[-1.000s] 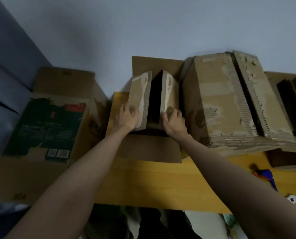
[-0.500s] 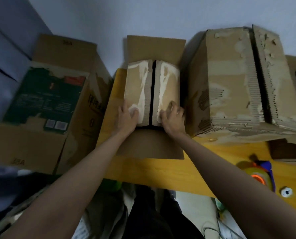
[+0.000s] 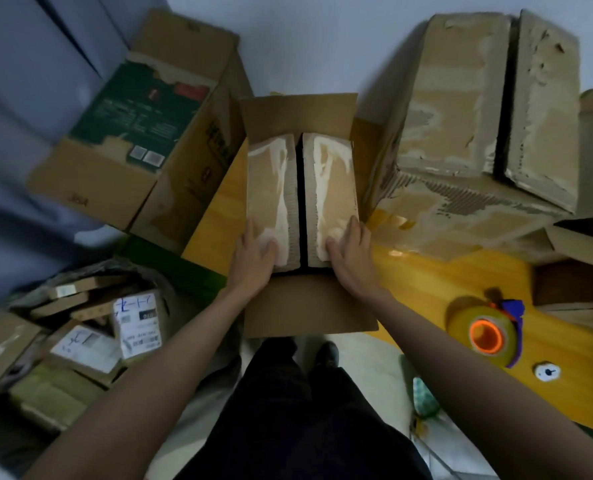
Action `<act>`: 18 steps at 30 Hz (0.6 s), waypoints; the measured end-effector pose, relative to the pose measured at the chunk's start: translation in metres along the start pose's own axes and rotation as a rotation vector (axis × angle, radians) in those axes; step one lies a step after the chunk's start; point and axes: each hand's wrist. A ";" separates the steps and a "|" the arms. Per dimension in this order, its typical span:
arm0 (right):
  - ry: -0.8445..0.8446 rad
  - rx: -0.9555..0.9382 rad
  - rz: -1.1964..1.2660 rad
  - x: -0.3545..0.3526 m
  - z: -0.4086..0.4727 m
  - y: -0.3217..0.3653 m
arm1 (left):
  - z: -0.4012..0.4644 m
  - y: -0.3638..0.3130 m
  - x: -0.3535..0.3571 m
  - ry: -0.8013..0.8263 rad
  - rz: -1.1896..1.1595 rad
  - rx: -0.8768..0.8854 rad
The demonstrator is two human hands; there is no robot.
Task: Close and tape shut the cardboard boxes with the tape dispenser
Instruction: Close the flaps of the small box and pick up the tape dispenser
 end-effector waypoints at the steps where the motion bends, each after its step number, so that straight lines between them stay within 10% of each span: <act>1: 0.008 -0.008 -0.002 -0.003 -0.008 -0.004 | -0.009 0.001 0.004 0.003 -0.002 -0.005; 18: 0.074 0.125 -0.137 -0.021 -0.054 0.011 | -0.048 -0.038 0.005 -0.043 0.047 0.073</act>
Point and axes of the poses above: each hand's wrist, its own z-axis towards the middle knuckle, its own x-axis out of the palm, y = z × x, and after that the axes turned 11 degrees about z, right-handed
